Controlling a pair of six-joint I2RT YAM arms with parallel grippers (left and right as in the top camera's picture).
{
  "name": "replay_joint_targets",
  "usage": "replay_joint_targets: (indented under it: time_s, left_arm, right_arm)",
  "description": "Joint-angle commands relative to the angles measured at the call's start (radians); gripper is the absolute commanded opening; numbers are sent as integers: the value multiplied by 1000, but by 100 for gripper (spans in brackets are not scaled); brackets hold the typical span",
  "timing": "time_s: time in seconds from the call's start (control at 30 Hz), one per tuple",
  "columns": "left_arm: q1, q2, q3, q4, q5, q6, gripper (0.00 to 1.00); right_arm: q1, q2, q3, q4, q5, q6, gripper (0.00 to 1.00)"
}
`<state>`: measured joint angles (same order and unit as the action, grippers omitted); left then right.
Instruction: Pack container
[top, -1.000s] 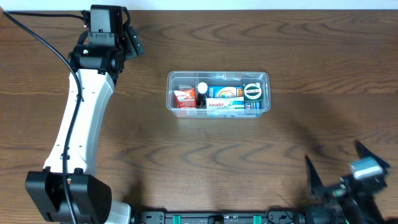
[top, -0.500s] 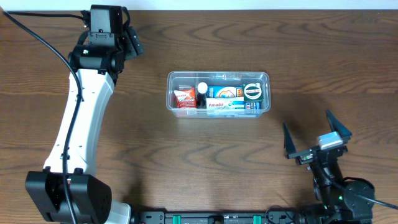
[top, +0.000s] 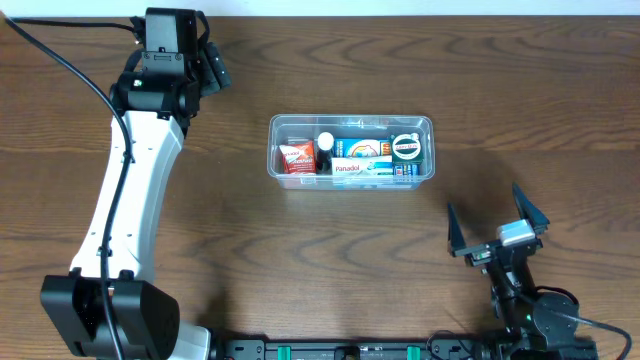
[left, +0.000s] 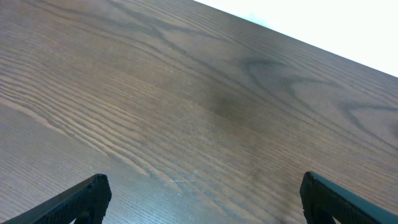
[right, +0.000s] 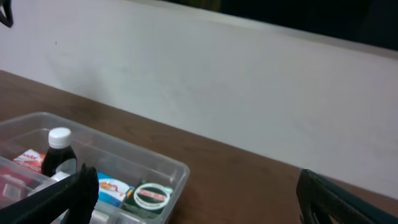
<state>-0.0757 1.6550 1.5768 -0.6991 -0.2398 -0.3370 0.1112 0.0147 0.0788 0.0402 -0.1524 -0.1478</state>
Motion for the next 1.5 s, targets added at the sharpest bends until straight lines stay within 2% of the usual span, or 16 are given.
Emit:
replay_joint_targets:
  time_s: [0.0,0.23,0.47,1.47]
  left_arm:
    - [3,0,5,0,-12,-2,98]
    - [3,0,5,0,-12,-2,98]
    - [3,0,5,0,-12,-2,98]
    - [3,0,5,0,-12,-2,98]
  right_arm:
    - [6,-10,-29,1,34,28,99]
    - [6,-10,-74,-4,59,27,99]
    - [6,-10,-73,-111,93,26,99]
    - [6,-9,-73,-110,96,1,99]
